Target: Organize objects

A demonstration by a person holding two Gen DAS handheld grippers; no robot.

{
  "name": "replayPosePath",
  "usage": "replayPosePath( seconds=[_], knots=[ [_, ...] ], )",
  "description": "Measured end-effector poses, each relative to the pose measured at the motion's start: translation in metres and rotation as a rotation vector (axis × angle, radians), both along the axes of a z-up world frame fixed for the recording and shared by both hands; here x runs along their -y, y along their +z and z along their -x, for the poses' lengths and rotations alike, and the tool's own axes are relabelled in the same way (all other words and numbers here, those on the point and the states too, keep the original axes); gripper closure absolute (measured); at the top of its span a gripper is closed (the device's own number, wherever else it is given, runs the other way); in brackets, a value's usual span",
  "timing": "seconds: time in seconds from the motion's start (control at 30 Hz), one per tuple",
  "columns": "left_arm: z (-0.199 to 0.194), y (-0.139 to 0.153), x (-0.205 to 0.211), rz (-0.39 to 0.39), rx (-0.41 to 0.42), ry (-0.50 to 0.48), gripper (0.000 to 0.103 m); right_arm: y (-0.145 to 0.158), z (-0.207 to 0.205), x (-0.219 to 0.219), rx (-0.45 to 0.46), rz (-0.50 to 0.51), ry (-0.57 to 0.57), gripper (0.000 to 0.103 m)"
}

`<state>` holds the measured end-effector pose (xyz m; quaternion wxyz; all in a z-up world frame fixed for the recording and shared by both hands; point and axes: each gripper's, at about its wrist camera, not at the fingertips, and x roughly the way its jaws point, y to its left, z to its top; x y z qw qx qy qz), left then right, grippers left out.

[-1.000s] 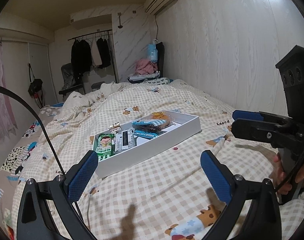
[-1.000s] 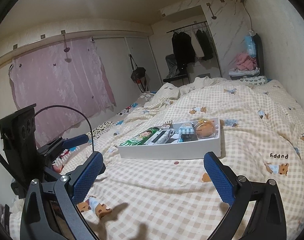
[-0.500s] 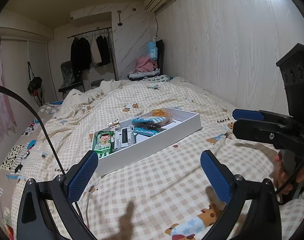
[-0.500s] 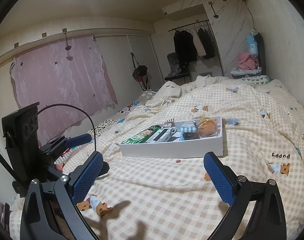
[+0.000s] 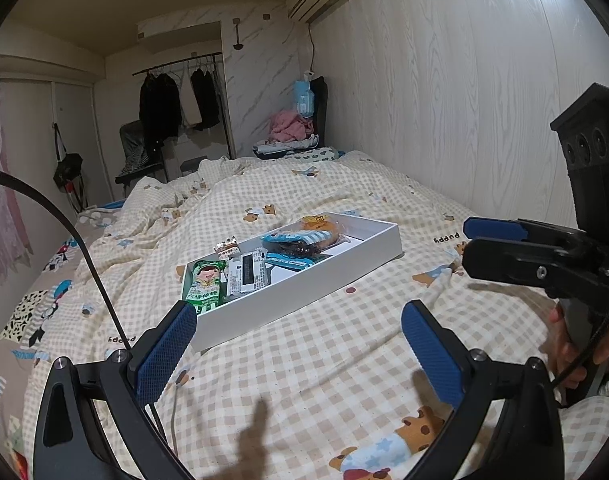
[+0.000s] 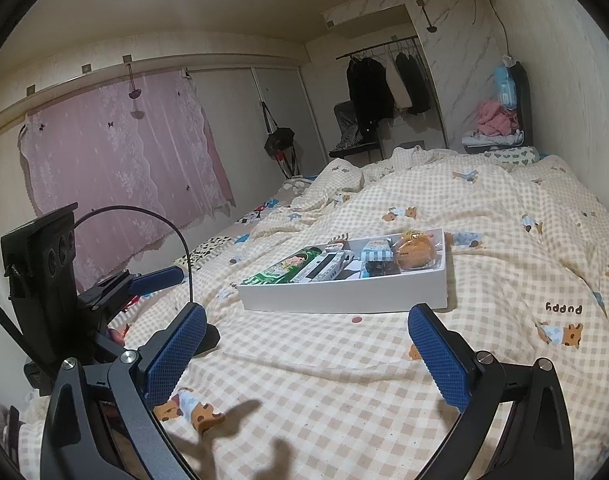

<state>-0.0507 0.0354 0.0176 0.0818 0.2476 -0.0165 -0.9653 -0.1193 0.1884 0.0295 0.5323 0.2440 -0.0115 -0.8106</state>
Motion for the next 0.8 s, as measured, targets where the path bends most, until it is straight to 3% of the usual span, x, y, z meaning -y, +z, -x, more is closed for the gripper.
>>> replayPosePath(
  seconds=[0.8],
  knots=[
    [-0.0018, 0.0017, 0.0011, -0.003, 0.0, -0.011, 0.0, 0.0001, -0.0002, 0.0008, 0.003, -0.002, 0.002, 0.001]
  ],
)
